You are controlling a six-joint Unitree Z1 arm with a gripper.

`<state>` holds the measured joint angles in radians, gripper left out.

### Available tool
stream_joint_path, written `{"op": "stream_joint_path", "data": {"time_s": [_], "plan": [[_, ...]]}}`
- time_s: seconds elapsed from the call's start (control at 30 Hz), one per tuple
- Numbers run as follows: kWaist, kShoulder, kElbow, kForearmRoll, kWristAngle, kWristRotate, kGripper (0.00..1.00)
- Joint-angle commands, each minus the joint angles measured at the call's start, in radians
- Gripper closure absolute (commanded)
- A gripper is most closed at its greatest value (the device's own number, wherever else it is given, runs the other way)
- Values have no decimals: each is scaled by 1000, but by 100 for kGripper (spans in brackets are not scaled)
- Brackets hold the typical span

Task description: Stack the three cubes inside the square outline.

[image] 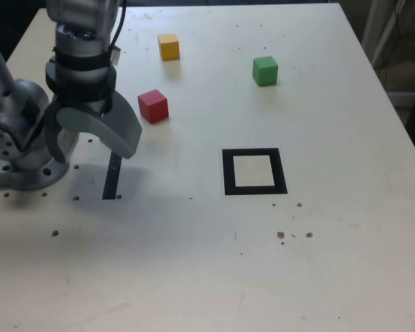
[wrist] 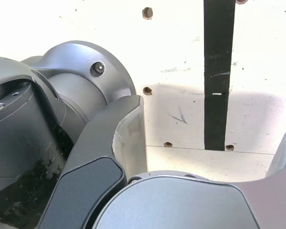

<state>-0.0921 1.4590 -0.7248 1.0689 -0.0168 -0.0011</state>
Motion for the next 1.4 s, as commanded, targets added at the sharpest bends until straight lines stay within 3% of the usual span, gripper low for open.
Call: {"op": "stream_joint_path", "data": {"time_s": [0.0,0.47,0.7,1.07,1.37], "plan": [[-1,-5,3,-1,-2,-2,3],[-1,-33,-5,2,1,-5,4],[17,-23,-69,5,50,4,4],[257,-13,-163,22,120,140,1],[340,9,-175,40,104,144,1]]}}
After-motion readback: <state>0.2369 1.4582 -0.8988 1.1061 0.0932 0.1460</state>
